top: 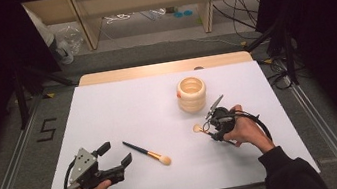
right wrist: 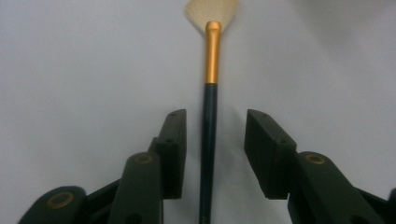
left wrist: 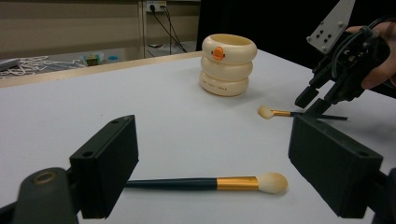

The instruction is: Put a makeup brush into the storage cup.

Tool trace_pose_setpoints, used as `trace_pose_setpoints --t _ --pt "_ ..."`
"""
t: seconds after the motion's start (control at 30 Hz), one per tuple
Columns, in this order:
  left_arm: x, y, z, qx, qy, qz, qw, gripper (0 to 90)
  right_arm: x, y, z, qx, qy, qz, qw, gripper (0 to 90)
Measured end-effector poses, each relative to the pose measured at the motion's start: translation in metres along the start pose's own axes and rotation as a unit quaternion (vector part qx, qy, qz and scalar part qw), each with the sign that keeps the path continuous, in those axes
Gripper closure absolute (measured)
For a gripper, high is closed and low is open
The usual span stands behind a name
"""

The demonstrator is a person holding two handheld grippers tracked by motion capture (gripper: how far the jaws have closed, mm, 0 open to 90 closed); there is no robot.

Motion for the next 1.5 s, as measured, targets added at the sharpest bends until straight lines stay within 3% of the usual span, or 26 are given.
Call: trace_pose_setpoints --t 0.2,0.6,0.93,1.1,1.2,1.3,1.33,1.5 --pt "-0.001 0.0 0.001 0.0 0.0 -0.002 1.0 15.7 0.003 -0.002 0.001 -0.014 -0.006 0.018 0.9997 68.0" --pt "-0.001 0.0 0.001 -0.003 -0.002 -0.002 1.0 15.8 0.004 -0.005 0.0 -0.003 -0.028 0.052 0.9982 80.5" --pt "-0.001 -0.001 0.001 -0.001 -0.003 -0.003 1.0 15.9 0.006 -0.01 -0.002 0.002 -0.035 0.093 0.995 82.2" --pt "-0.001 -0.001 0.002 -0.001 -0.004 -0.003 1.0 15.9 0.009 -0.011 -0.006 -0.022 -0.027 0.096 0.9948 82.3" --pt "-0.001 -0.001 0.001 -0.001 -0.004 -0.001 1.0 15.9 0.007 -0.012 -0.003 -0.009 -0.028 0.108 0.9937 82.3" --pt "-0.002 -0.001 0.002 -0.001 -0.008 -0.005 1.0 15.9 0.009 -0.013 -0.005 -0.029 -0.027 0.106 0.9935 82.4" --pt "-0.002 -0.002 0.002 -0.003 -0.008 -0.007 0.9999 16.1 0.008 -0.013 -0.002 -0.019 -0.033 0.107 0.9936 82.4" --pt "-0.002 -0.002 0.003 -0.004 -0.008 -0.007 0.9999 16.1 0.008 -0.014 -0.001 -0.024 -0.027 0.111 0.9931 82.6"
Point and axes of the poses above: each handheld gripper's, and its own axes: x roughly forward along the jaws, y roughly out of its underside, z roughly to its left, the point moved 7 cm from there along x, roughly forward along the jaws, and after that the axes turned 9 degrees about y, right-handed, at the moved point
